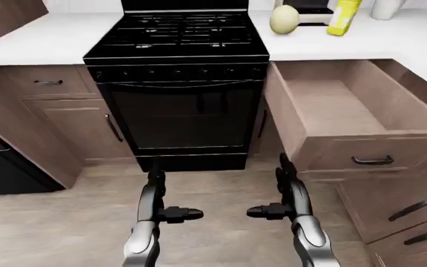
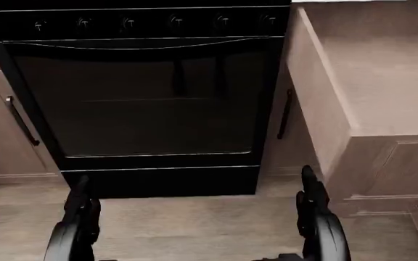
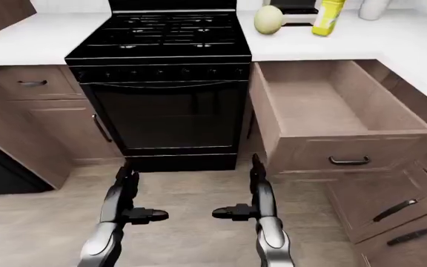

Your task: Close the right drawer.

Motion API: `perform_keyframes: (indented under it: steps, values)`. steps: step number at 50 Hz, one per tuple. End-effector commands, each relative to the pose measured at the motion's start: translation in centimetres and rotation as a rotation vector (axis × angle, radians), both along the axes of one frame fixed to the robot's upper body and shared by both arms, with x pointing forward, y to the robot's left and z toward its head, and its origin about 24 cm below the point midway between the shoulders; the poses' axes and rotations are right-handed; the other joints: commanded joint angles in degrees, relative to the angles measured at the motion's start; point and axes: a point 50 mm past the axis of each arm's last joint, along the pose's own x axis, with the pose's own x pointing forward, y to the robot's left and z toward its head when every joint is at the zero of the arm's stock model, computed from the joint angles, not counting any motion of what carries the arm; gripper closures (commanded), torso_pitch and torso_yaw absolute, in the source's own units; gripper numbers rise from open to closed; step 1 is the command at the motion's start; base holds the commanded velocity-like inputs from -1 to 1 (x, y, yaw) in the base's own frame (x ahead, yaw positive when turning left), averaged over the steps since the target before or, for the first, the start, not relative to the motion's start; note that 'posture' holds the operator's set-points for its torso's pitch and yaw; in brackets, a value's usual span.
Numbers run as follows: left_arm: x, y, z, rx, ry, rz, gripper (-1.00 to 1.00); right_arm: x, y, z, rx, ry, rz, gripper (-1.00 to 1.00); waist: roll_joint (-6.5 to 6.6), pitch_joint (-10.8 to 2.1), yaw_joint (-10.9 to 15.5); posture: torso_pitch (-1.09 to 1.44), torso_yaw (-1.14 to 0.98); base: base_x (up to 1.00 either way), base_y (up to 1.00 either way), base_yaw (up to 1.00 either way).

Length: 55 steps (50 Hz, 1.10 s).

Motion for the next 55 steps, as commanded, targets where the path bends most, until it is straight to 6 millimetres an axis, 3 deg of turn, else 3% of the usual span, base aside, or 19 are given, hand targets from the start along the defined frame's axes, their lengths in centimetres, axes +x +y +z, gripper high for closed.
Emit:
perform_keyframes:
  steps: [1, 3, 5, 7, 8, 12, 21, 29, 33, 45, 50, 51, 52, 55]
  values:
    - [1.0, 0.1, 4.2, 0.03, -0.214, 0.016, -1.0, 0.4, 0.2, 4.1, 0.014, -0.226, 0.015, -1.0, -0.45, -0.05, -0.12, 0.0, 0.0, 0.0, 0.0, 0.0]
    - [0.7, 0.3, 5.2, 0.034, -0.256, 0.038, -1.0, 0.2, 0.1, 4.8, 0.016, -0.27, 0.017, -1.0, -0.06, -3.63, 0.28, 0.0, 0.0, 0.0, 0.0, 0.0]
    - [0.4, 0.2, 6.2, 0.068, -0.296, 0.038, -1.0, -0.2, 0.1, 5.9, -0.015, -0.315, 0.005, -1.0, -0.34, -1.21, 0.15, 0.0, 0.0, 0.0, 0.0, 0.0]
    - [-0.1, 0.4, 7.6, 0.102, -0.376, 0.063, -1.0, -0.6, 0.1, 7.6, -0.044, -0.38, -0.008, -1.0, -0.47, -3.91, 0.23, 0.0, 0.0, 0.0, 0.0, 0.0]
    - [-0.3, 0.5, 8.2, 0.089, -0.392, 0.062, -1.0, -0.9, 0.0, 8.3, -0.07, -0.411, -0.018, -1.0, -0.47, -4.2, 0.29, 0.0, 0.0, 0.0, 0.0, 0.0]
    - [-1.1, 0.8, 10.1, 0.082, -0.48, 0.076, -1.0, -1.6, 0.0, 10.1, -0.103, -0.5, -0.02, -1.0, -0.29, -4.41, 0.43, 0.0, 0.0, 0.0, 0.0, 0.0]
    - [-5.7, 0.9, 18.0, 0.137, -0.782, 0.12, -1.0, -4.9, 0.2, 16.3, -0.207, -0.765, -0.015, -1.0, -0.25, -4.85, 0.35, 0.0, 0.0, 0.0, 0.0, 0.0]
    - [-9.1, 1.1, 21.9, 0.154, -0.99, 0.172, -1.0, -8.4, -0.7, 20.7, -0.2, -0.979, -0.084, -1.0, -0.2, -4.68, 0.45, 0.0, 0.0, 0.0, 0.0, 0.0]
    - [-9.4, 1.5, 22.2, 0.141, -1.021, 0.178, -1.0, -9.6, -1.0, 22.0, -0.213, -1.022, -0.095, -1.0, -0.26, -4.34, 0.42, 0.0, 0.0, 0.0, 0.0, 0.0]
    - [-9.6, 1.7, 22.3, 0.133, -1.035, 0.188, -1.0, -9.7, -1.1, 22.8, -0.306, -1.072, -0.166, -1.0, -0.08, -3.64, 0.41, 0.0, 0.0, 0.0, 0.0, 0.0]
    - [-9.5, 1.6, 22.3, 0.131, -1.03, 0.187, -1.0, -9.8, -0.9, 22.6, -0.301, -1.068, -0.143, -1.0, 0.01, -3.62, 0.42, 0.0, 0.0, 0.0, 0.0, 0.0]
    - [-9.5, 1.6, 22.3, 0.13, -1.027, 0.186, -1.0, -9.8, -0.9, 22.6, -0.3, -1.065, -0.142, -1.0, 0.31, -4.25, 0.2, 0.0, 0.0, 0.0, 0.0, -0.11]
    - [-9.5, 1.6, 22.3, 0.129, -1.028, 0.187, -1.0, -9.8, -0.9, 22.5, -0.301, -1.065, -0.14, -1.0, 0.43, -3.29, 0.28, 0.0, 0.0, 0.0, 0.0, -0.12]
    - [-9.5, 1.5, 22.1, 0.126, -1.016, 0.182, -1.0, -9.9, -0.6, 22.4, -0.307, -1.061, -0.121, -1.0, 0.5, -2.36, -0.07, 0.0, 0.0, 0.0, 0.0, -0.39]
